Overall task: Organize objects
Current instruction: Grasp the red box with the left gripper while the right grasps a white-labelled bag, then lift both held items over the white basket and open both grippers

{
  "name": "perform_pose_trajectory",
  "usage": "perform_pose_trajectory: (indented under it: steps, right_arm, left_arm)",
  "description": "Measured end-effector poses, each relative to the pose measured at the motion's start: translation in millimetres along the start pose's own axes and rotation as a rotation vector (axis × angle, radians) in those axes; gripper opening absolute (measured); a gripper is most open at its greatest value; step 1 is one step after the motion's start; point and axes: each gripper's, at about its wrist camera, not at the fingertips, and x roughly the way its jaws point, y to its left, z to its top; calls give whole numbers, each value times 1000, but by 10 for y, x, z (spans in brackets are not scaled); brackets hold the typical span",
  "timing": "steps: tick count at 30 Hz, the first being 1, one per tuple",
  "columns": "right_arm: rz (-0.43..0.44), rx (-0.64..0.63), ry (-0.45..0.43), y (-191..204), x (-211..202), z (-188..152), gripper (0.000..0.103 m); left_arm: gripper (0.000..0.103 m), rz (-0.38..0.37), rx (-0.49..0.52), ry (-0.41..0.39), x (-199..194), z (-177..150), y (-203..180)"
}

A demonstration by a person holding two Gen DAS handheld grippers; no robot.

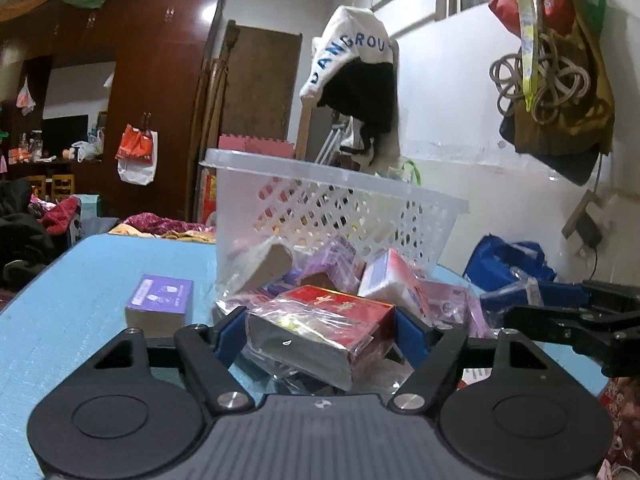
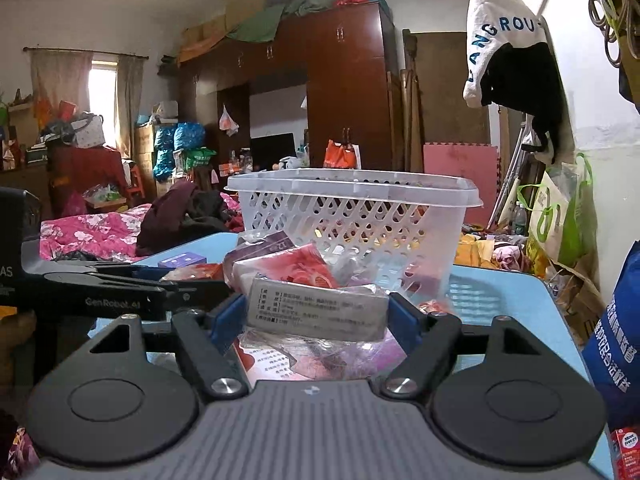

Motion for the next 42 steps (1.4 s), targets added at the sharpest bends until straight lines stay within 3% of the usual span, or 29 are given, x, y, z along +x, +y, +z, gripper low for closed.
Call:
perform_pose_trajectory:
  steps: [11, 22, 28, 31, 33, 36, 39, 42]
  right_arm:
    - [-18, 5, 8, -105, -10, -13, 78]
    - [-49, 19, -56, -281, -176, 77, 78]
    - [-5, -19, -96, -229, -169, 376, 78]
    - [39, -25, -118, -256, -92, 715, 78]
    - [20, -45, -119, -273, 35, 962, 78]
    - [-9, -48, -100, -333, 305, 1247, 78]
    - [-17, -34, -68, -449, 600, 1379, 78]
    - [14, -2, 3, -521, 844, 1353, 78]
  left_arm:
    - [79, 5, 19, -60, -240, 69, 2]
    - [79, -5, -6, -98, -354, 198, 33]
    - [79, -45, -23, -114, -334, 478, -13]
    - [79, -15, -18, -122, -187, 857, -58]
    - [79, -13, -31, -113, -5, 1129, -59]
    - [79, -7, -64, -42, 419, 1481, -48]
    - [79, 52, -104, 43, 848, 1702, -70]
    - [79, 93, -57, 96, 1097, 1757, -188]
